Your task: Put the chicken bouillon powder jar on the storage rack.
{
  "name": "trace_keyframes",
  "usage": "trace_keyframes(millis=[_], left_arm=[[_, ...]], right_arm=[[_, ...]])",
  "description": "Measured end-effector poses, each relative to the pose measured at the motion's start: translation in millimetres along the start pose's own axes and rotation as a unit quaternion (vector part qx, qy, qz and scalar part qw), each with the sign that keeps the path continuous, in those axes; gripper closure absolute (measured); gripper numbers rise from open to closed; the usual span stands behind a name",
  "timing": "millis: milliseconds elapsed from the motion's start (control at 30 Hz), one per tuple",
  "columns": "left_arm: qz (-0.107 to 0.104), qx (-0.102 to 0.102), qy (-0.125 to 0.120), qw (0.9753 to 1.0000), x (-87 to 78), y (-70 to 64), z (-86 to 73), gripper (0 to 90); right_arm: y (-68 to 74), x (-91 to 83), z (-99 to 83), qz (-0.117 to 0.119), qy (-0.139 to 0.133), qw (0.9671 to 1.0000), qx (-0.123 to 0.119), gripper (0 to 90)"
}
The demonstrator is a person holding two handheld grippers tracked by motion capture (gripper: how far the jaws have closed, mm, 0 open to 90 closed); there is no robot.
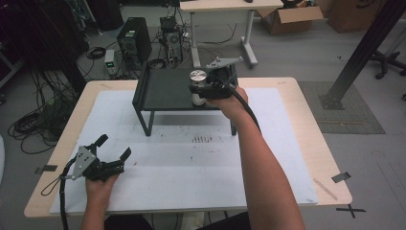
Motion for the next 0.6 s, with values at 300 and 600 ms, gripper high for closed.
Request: trace_keyframes(millis=[300, 600], left_arm=[[-0.001, 0.000, 0.000, 1.0000, 0.0, -0.1, 0.0, 0.3], [-0.001, 0.001, 0.000, 1.0000, 0.0, -0.4, 0.0, 0.3]], right_arm=[[-1.3, -0.7, -1.6, -0.006, 0.003, 0.9999, 0.009, 33.2], [-1.9, -10.6, -0.8, -0.011, 0.001, 0.9998, 0.015, 26.4]])
Point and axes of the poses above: each handheld gripper's, and its own axes: x roughly forward along the jaws, z roughly out of its top, y roughly to its left, the point moved 7 cm from there along x, roughly forward along the jaws, and after that the axes turned 11 degrees about -x, right-handed, at the moved point
